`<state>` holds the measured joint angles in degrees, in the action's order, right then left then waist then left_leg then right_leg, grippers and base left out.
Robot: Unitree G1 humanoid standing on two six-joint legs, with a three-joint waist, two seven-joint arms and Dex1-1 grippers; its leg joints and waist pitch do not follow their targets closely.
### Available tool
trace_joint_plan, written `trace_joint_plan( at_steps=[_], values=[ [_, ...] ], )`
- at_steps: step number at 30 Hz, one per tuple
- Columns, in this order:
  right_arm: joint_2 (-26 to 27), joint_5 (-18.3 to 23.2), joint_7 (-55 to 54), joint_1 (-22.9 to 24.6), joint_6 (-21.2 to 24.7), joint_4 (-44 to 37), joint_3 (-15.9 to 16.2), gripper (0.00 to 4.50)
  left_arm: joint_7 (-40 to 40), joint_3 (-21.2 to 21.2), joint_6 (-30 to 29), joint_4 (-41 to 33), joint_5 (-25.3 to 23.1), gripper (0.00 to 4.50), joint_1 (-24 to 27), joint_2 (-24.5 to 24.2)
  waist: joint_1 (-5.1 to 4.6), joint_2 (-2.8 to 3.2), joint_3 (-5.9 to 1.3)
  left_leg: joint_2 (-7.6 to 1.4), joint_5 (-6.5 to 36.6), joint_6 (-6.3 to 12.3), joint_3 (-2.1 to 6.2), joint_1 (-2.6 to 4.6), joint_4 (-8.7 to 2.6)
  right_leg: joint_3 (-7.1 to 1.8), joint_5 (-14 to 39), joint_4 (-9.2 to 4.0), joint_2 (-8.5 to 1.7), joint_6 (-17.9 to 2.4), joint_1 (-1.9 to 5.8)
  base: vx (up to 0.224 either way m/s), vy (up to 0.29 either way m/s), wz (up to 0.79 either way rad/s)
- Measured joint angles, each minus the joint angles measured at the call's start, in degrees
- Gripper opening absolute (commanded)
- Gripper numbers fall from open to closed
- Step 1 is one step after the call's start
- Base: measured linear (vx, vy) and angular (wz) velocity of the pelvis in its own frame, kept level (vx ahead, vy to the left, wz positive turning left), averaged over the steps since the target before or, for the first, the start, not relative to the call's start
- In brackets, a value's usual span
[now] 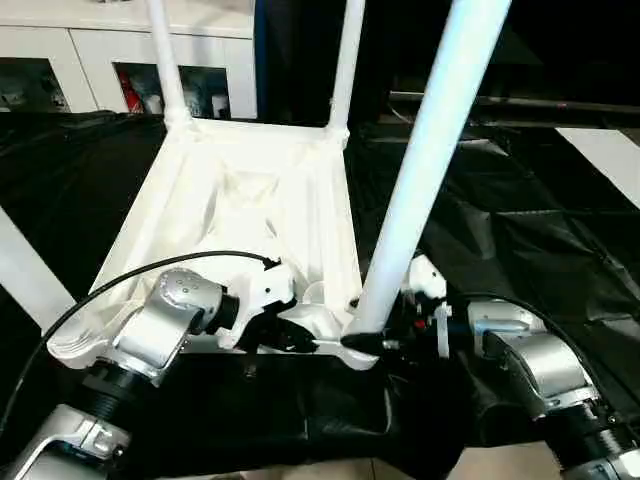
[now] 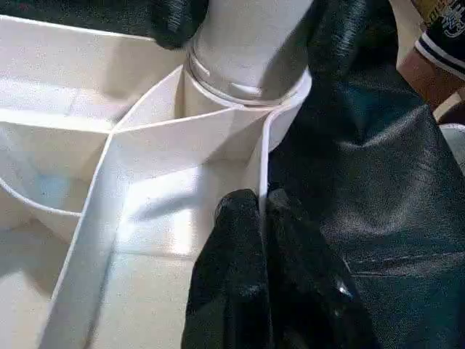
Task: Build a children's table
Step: Rotate leg to tighten
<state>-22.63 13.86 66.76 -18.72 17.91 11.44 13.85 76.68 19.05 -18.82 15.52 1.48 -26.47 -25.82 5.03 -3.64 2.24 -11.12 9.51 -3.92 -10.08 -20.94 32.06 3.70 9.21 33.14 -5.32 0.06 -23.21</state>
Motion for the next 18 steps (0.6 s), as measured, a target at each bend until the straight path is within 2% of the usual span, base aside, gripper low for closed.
trace_joint_plan(
  at_steps=[6, 10, 12, 18],
  values=[
    [-0.3, -0.41, -0.06, -0.03, -0.56, 0.01, 0.02, 2.22, -0.18, 0.12, 0.16, -0.01, -0.01, 0.0, -0.01, 0.08, 0.1, -0.03, -0.01, 0.0, 0.0, 0.0, 0.0, -0.01, 0.08, 0.0, 0.0, 0.02, 0.0, 0.0, 0.02, 0.0, 0.0, 0.0],
    [-0.17, -1.06, -1.31, -0.38, -0.69, 0.23, -0.28, 2.12, -2.07, -0.07, 0.59, 0.53, -0.13, 0.0, -0.05, 0.81, 0.08, -0.01, -0.02, 0.0, 0.0, 0.0, 0.0, 0.02, 0.22, -0.02, -0.04, 0.13, -0.01, -0.05, 0.05, 0.0, 0.0, 0.0],
    [1.91, -1.6, -4.97, -1.05, -1.21, 2.36, -1.4, 2.07, -5.38, -0.56, 1.04, 1.18, -1.13, 0.0, -0.07, 2.0, -0.07, 0.01, -0.03, 0.0, 0.0, 0.0, 0.0, 0.1, 0.24, -0.03, 0.01, 0.13, -0.01, 0.06, 0.09, 0.0, 0.0, 0.0],
    [10.05, -3.72, -22.38, -3.3, -2.35, 9.39, -6.42, 1.98, -18.47, -1.96, -3.32, 1.92, -4.16, 0.0, -0.74, 7.75, -2.56, -0.05, -0.02, 0.04, 0.0, -0.01, 0.14, 0.2, 0.3, 0.03, -0.05, 0.06, -0.01, 0.06, 0.07, 0.0, 0.0, 0.0]
  ],
)
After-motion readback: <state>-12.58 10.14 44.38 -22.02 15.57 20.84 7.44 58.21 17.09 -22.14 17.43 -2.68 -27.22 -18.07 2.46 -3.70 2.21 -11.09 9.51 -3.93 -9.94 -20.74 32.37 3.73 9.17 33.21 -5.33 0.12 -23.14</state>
